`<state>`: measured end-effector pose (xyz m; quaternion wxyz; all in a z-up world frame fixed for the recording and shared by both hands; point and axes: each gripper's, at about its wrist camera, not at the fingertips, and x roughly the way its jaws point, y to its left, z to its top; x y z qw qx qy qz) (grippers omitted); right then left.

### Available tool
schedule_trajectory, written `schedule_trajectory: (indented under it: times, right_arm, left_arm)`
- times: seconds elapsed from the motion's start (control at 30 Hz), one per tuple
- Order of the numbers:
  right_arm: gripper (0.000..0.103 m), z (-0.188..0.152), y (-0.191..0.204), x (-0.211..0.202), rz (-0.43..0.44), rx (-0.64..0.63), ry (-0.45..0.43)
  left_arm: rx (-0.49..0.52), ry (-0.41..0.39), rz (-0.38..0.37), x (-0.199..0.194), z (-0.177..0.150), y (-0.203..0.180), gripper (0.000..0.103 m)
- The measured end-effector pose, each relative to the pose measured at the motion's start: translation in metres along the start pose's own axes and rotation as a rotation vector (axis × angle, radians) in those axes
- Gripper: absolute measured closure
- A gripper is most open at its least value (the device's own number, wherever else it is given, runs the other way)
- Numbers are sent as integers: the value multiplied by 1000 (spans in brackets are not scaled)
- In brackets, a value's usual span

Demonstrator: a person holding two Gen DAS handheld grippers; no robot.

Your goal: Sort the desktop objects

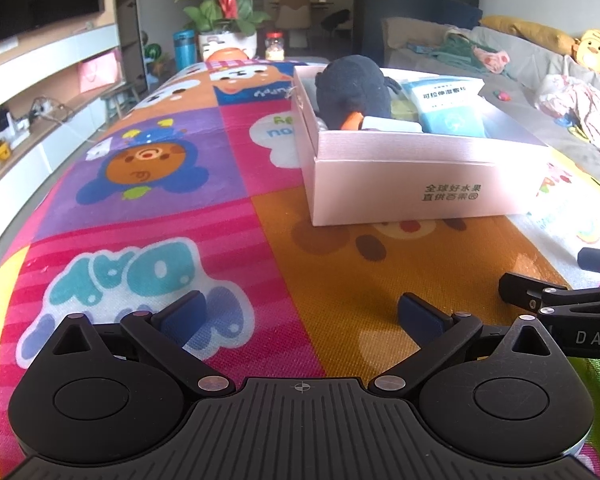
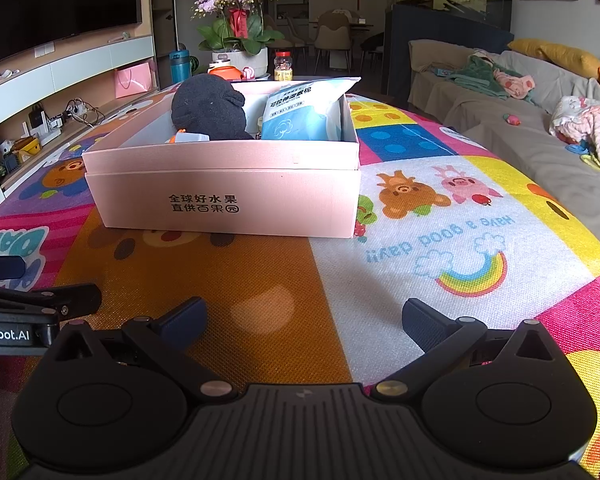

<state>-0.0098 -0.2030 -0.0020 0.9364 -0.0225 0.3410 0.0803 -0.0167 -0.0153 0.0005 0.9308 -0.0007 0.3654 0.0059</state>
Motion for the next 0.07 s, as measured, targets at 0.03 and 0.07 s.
schedule_trajectory:
  times: [0.03, 0.07]
  right_arm:
    - [0, 0, 0, 0, 0, 0, 0]
    - [0, 0, 0, 0, 0, 0, 0]
  left_arm:
    - [0, 0, 0, 0, 0, 1, 0]
    - [-1, 0, 0, 1, 1, 4, 0]
